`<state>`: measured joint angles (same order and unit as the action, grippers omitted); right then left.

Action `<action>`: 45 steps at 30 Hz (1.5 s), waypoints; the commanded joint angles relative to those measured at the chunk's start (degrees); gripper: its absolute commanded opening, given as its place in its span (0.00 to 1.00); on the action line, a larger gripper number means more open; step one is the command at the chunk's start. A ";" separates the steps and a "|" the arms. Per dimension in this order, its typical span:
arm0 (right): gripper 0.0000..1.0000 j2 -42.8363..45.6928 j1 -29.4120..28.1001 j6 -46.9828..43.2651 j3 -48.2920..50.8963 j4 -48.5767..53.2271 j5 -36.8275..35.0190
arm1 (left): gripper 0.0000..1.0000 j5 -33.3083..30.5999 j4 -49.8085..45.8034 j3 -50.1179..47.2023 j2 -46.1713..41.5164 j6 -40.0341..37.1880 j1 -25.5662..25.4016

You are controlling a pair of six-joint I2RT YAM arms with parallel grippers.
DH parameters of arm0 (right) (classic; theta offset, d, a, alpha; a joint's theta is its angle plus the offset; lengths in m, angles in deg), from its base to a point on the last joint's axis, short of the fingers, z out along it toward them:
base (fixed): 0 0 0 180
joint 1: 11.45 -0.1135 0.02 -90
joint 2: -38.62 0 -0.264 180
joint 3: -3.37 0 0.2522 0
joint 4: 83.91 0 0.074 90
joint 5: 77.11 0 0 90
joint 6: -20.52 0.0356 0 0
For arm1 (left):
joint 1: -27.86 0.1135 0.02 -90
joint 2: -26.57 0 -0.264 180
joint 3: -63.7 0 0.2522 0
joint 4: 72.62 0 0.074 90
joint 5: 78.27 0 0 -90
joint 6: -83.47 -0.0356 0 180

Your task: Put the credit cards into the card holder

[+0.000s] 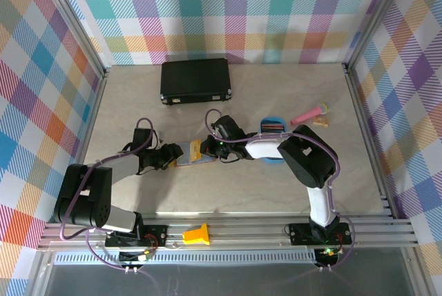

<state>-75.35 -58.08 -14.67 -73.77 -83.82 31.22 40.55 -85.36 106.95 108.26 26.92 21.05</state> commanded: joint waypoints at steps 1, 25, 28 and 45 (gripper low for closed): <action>0.00 -1.34 -0.72 -0.86 -1.23 2.50 0.41 | 0.46 -0.60 -0.75 -1.26 1.57 0.36 -1.06; 0.00 -2.73 -1.05 -2.68 -3.70 7.30 2.57 | 0.45 -1.09 0.61 -1.27 3.02 0.83 -1.02; 0.00 -3.24 -1.04 -2.86 -4.43 7.44 2.76 | 0.45 -1.13 0.70 -1.19 3.20 0.91 -1.02; 0.01 -5.55 -1.93 -2.78 -7.37 7.91 2.51 | 0.45 -0.78 0.19 -1.28 3.04 0.87 -1.08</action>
<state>-78.94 -58.96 -16.38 -79.80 -77.83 33.14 40.73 -84.36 106.93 109.00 27.33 20.99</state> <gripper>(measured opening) 0.040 0.451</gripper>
